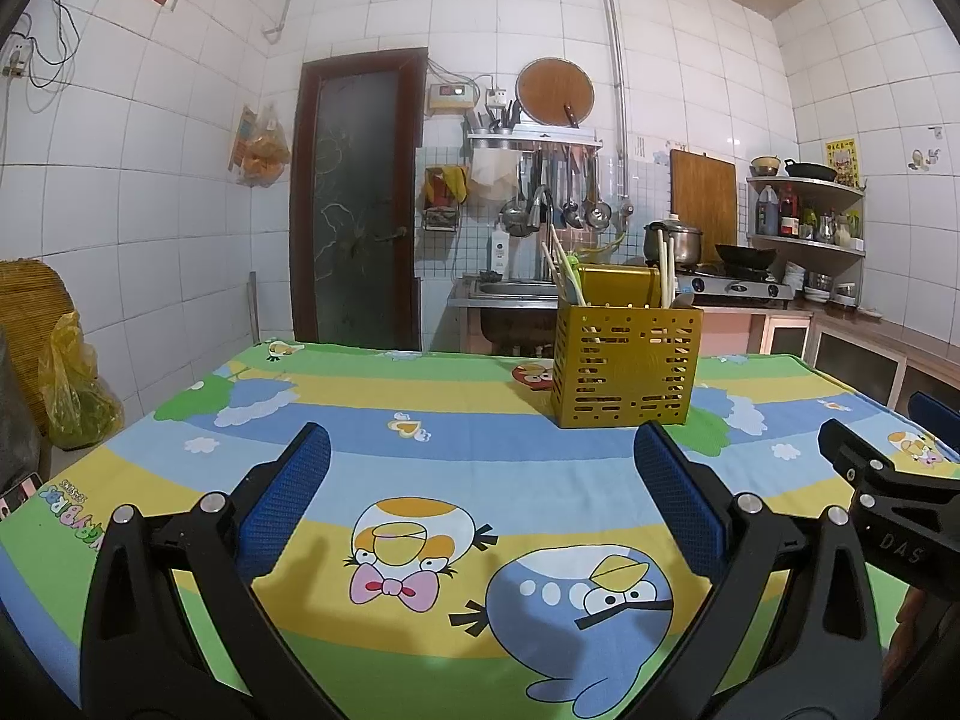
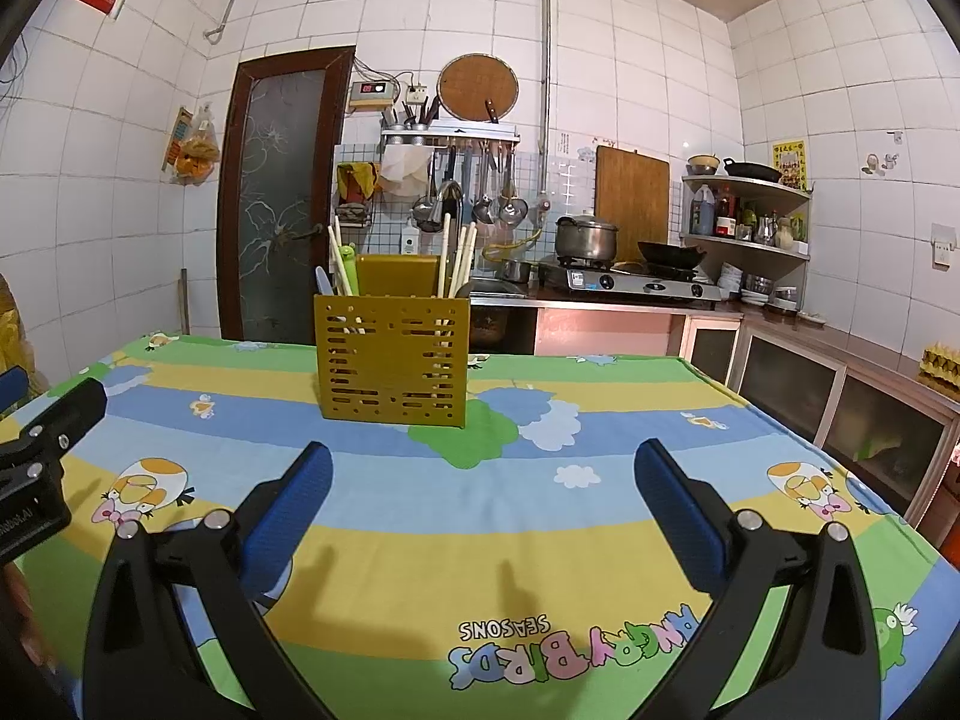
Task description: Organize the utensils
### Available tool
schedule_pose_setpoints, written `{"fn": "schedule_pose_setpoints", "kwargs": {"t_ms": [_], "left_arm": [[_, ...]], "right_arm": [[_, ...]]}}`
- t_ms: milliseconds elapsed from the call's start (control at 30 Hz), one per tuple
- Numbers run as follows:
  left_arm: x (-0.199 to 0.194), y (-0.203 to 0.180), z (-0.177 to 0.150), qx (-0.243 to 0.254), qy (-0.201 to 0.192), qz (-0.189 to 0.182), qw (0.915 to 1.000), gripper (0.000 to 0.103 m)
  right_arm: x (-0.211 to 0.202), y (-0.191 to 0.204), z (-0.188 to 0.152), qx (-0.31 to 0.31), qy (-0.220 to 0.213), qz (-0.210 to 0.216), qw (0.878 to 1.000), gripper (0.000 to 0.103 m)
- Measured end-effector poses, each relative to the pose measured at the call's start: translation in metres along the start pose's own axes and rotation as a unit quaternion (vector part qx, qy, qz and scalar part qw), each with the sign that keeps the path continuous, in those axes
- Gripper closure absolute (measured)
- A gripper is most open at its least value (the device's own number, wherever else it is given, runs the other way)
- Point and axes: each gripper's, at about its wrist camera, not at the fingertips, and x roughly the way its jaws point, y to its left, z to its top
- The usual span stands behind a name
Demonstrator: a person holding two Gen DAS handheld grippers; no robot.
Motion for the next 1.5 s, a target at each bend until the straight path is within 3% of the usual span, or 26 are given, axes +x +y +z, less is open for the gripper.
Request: {"fn": "schedule_pose_setpoints", "kwargs": {"t_ms": [1500], "left_arm": [[-0.0062, 0.0022, 0.001, 0.007, -0.014, 0.003, 0.9999, 0.005]], "right_arm": [[-0.003, -0.0003, 0.0023, -0.005, -0.007, -0.001, 1.0, 0.005]]}}
